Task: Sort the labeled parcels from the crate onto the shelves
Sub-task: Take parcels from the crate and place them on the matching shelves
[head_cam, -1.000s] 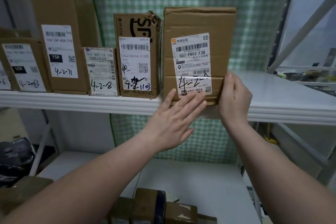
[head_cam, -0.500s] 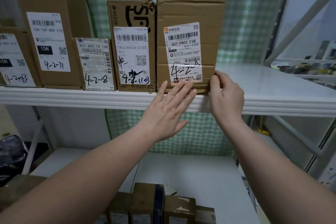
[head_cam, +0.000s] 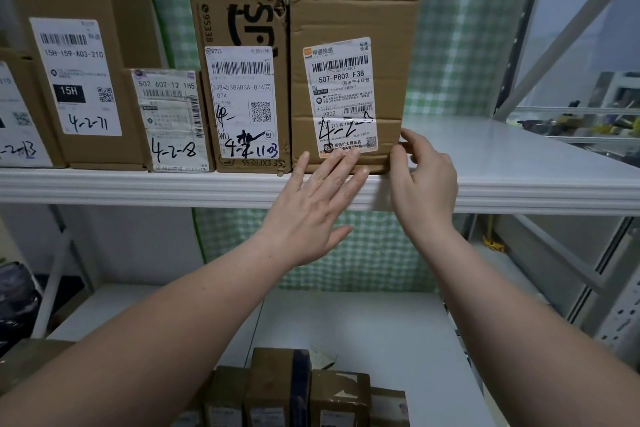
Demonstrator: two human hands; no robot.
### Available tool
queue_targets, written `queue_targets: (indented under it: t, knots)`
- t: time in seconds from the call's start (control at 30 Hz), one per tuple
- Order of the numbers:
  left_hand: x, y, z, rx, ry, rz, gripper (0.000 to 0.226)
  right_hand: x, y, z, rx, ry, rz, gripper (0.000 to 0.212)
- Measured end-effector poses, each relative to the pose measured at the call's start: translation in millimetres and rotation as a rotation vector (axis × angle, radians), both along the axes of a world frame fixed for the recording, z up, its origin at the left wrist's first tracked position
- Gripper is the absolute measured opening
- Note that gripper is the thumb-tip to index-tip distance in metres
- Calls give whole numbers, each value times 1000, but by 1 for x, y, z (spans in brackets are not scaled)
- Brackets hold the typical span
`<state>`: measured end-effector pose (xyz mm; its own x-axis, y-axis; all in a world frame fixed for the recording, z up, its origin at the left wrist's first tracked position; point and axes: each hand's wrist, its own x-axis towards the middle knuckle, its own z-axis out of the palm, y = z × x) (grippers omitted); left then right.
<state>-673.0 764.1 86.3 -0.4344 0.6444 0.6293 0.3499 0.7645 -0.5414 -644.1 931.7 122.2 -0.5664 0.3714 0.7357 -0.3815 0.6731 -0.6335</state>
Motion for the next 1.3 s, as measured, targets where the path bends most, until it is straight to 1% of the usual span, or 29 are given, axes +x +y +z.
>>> queue_targets:
  t: [0.13,0.3,0.47,0.53,0.63,0.7,0.77,0.83,0.9,0.97,1.07,1.17,1.23,1.3]
  knots:
    - [4,-1,1,-8,0,-13,76,8,1,-5,-61,112,-55,39]
    - [9,1,1,-5,-27,19,75,12,1,-18,79,137,-92,34]
    - [19,4,1,-10,-62,50,83,14,1,-30,129,120,-68,34]
    - [25,2,1,2,-84,53,84,15,0,-33,137,144,-58,34]
    - [38,-4,-2,90,-82,-6,69,18,-8,-36,147,205,-2,31]
    - [49,-10,-2,186,-79,-32,56,21,-19,-40,131,228,121,27]
    - [62,-18,-4,246,-108,-14,38,28,-33,-44,107,218,244,25]
    - [76,-30,-11,273,-196,29,26,35,-49,-51,89,153,343,24]
    - [92,-44,-20,313,-297,82,27,40,-64,-61,79,18,435,20]
    - [111,-65,-31,388,-355,117,29,46,-85,-73,110,-154,532,15]
    - [147,-106,-46,569,-414,151,27,61,-122,-91,203,-374,669,18]
    - [184,-152,-54,789,-454,229,18,78,-167,-109,255,-577,804,21]
    - [206,-185,-62,915,-515,272,13,90,-202,-123,371,-740,885,18]
    - [232,-223,-72,969,-591,306,14,105,-241,-140,548,-870,956,10]
